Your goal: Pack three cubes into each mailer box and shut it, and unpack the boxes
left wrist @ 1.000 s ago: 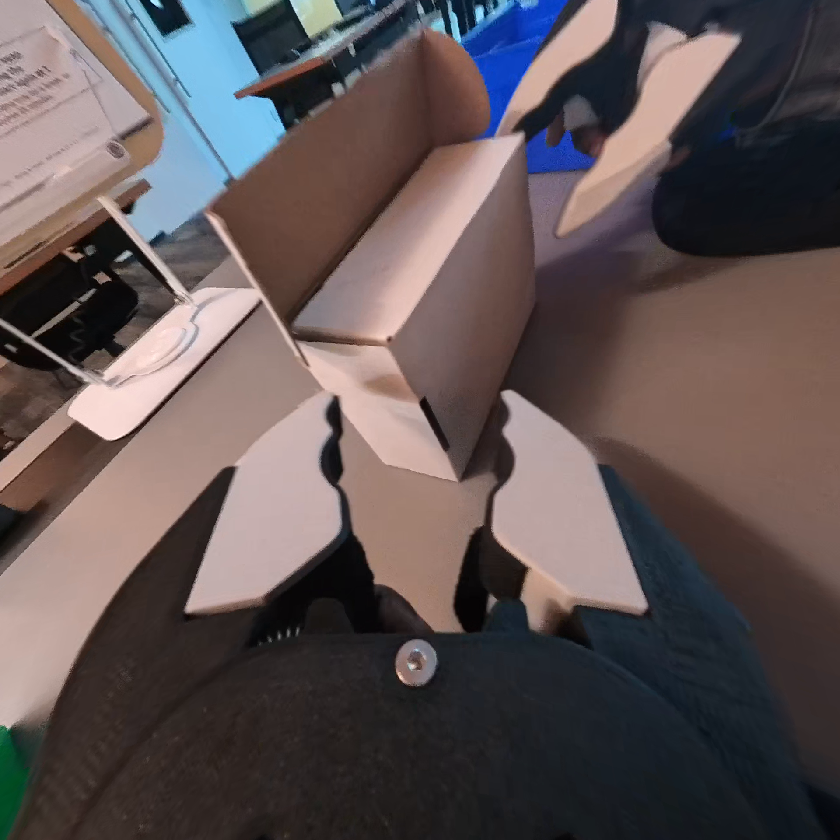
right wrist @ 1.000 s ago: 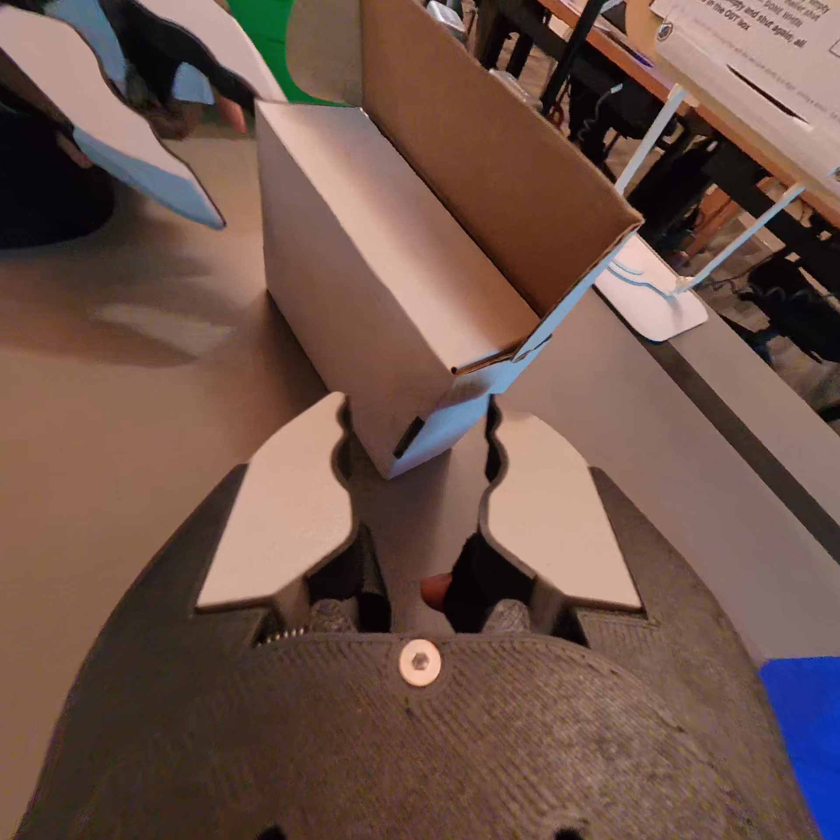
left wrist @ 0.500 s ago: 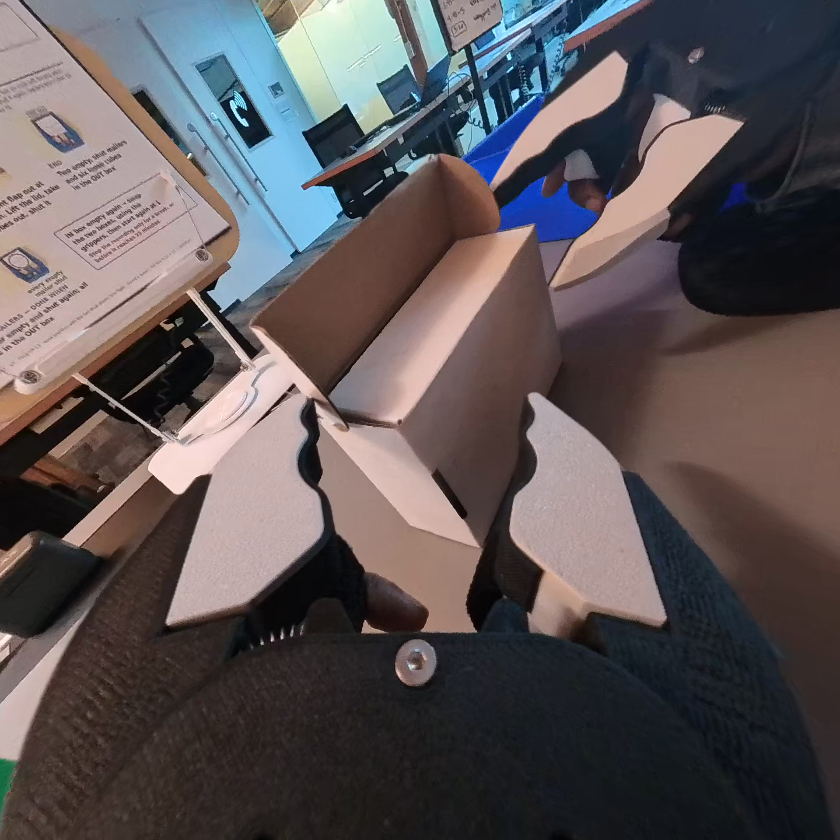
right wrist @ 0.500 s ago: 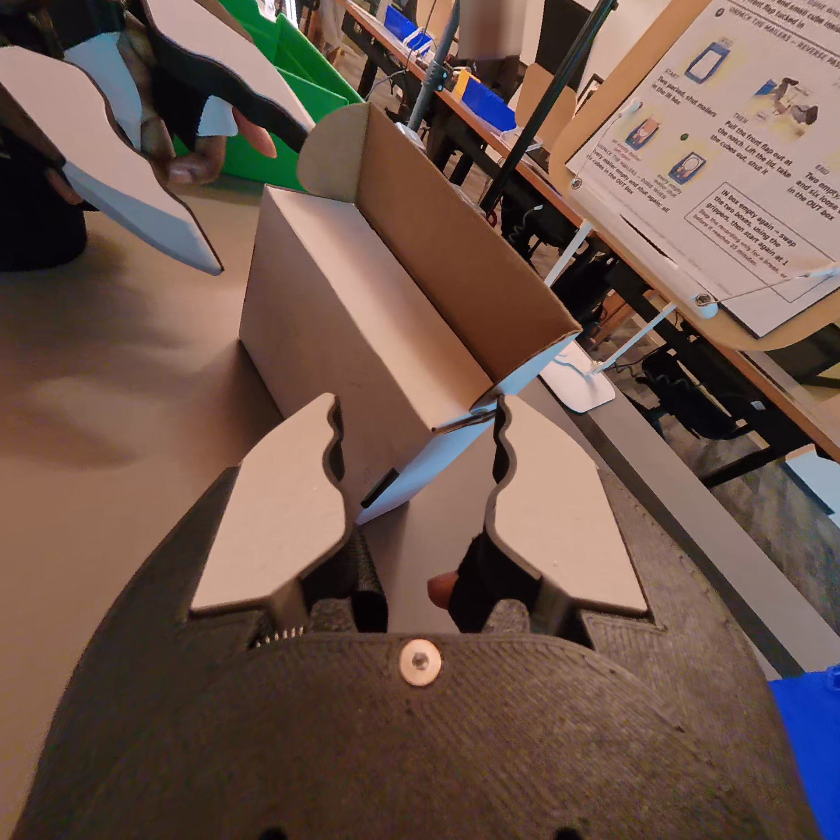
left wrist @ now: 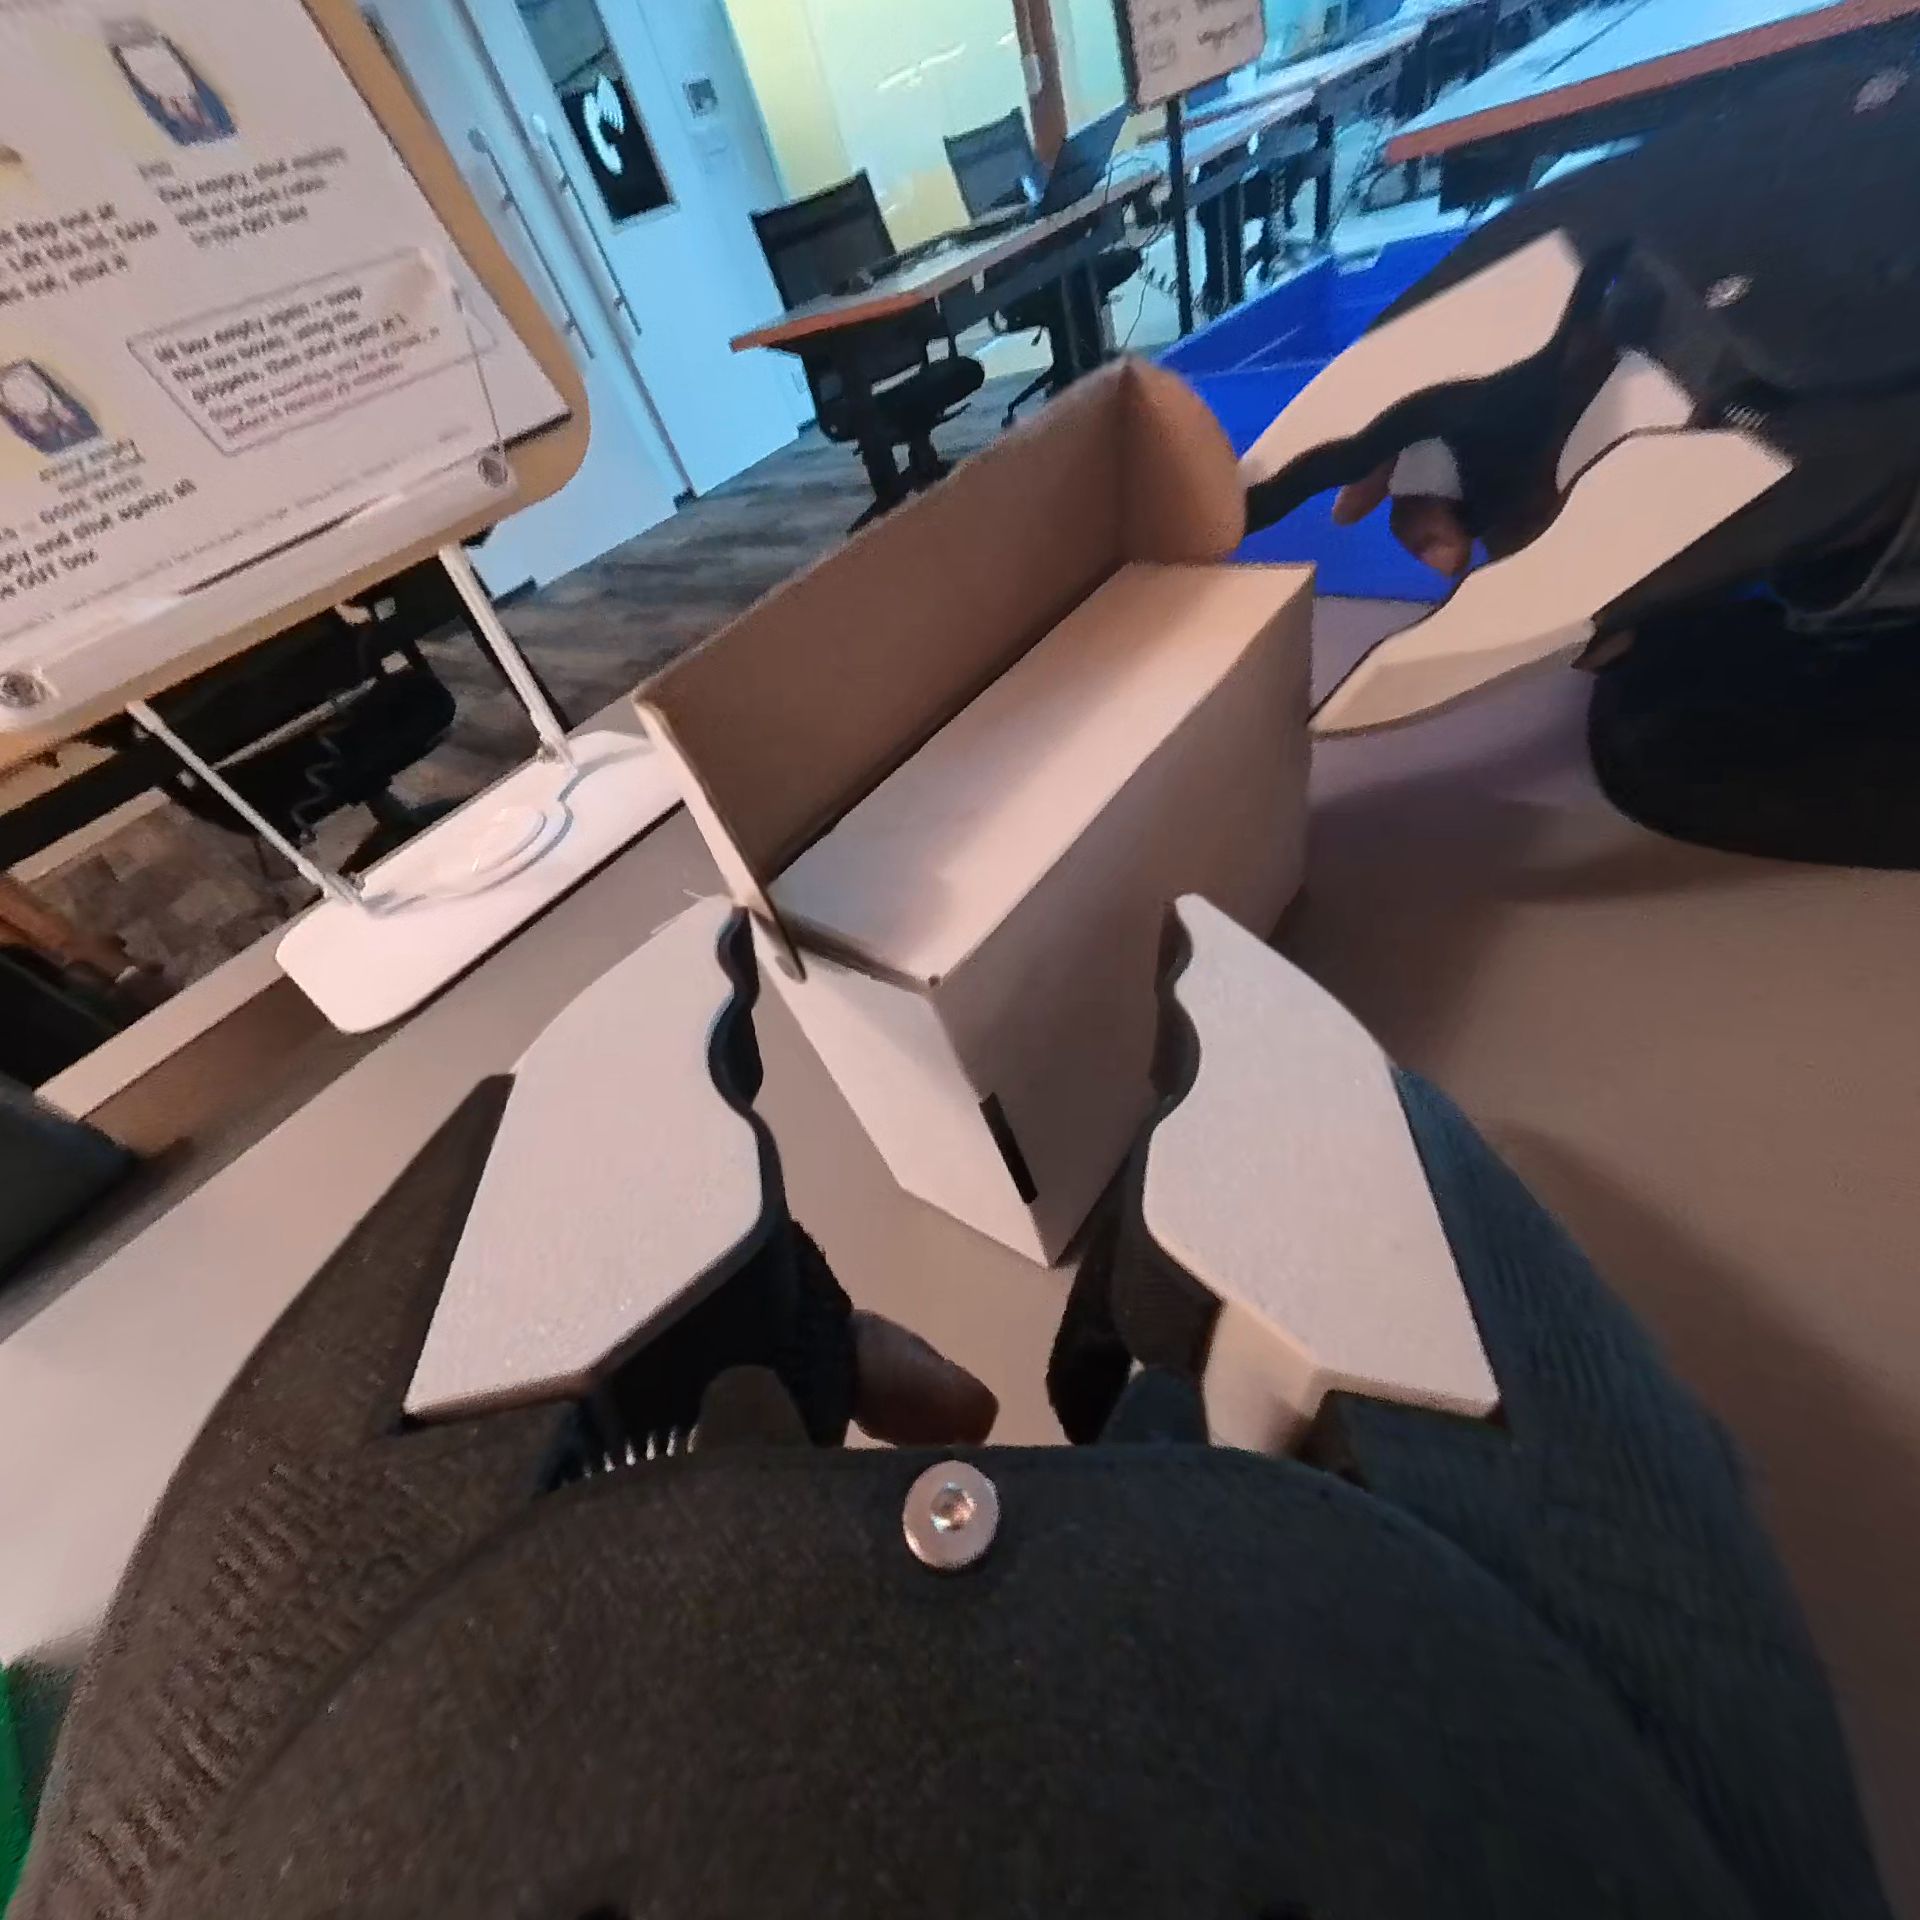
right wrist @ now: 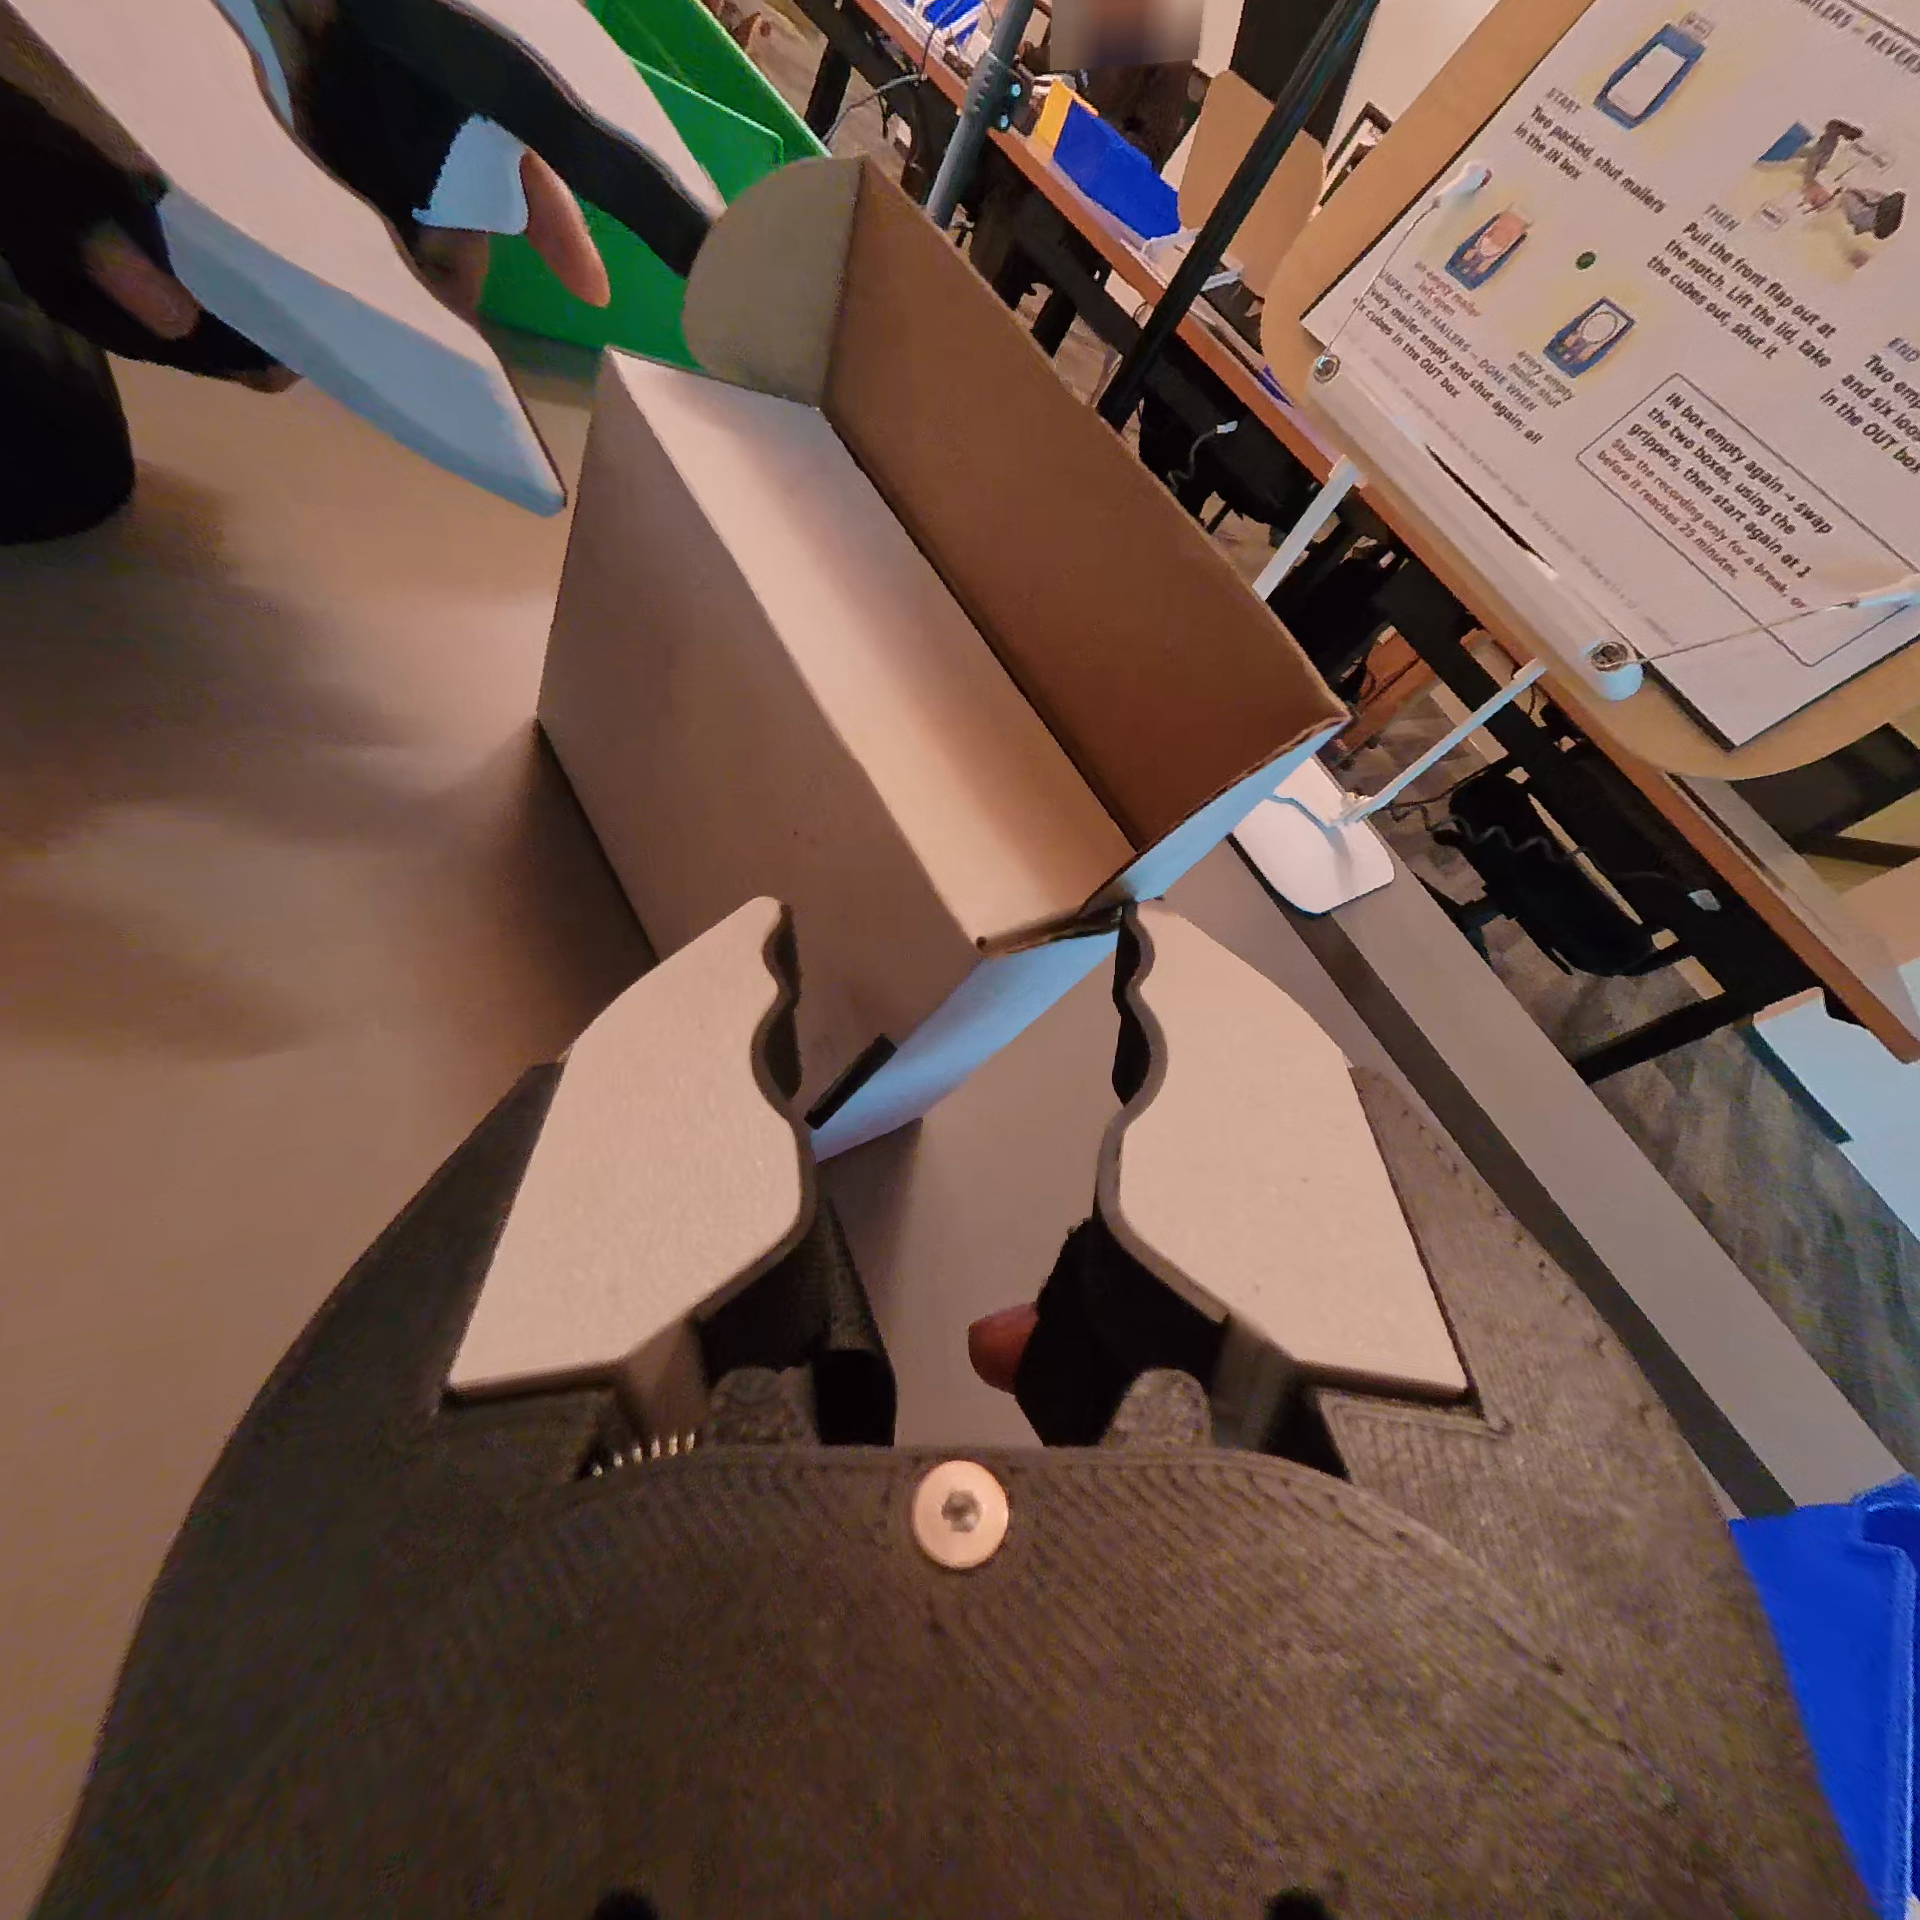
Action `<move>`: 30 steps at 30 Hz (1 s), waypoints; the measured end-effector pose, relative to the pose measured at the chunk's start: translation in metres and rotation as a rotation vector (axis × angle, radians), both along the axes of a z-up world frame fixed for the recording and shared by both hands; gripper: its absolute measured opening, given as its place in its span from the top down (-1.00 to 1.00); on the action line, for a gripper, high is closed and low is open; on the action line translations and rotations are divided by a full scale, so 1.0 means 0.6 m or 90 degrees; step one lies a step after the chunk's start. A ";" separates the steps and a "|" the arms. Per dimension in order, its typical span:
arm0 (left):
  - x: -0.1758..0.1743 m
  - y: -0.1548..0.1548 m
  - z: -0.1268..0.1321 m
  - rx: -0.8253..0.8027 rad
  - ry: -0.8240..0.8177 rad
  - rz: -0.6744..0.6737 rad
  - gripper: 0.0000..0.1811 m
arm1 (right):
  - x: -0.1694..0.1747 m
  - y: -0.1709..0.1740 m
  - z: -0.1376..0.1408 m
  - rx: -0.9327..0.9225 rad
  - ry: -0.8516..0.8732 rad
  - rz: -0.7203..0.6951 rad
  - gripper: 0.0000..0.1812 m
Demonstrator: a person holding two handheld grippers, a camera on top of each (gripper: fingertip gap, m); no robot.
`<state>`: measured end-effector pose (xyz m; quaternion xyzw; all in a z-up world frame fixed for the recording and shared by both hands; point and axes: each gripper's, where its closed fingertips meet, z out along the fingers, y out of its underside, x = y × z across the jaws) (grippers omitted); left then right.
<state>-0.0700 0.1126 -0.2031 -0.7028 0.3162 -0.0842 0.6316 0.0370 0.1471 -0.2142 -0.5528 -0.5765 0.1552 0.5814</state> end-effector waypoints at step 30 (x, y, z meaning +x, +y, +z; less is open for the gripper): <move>-0.011 -0.002 -0.005 0.106 0.164 0.033 0.30 | 0.000 -0.001 0.013 0.057 -0.007 -0.016 0.29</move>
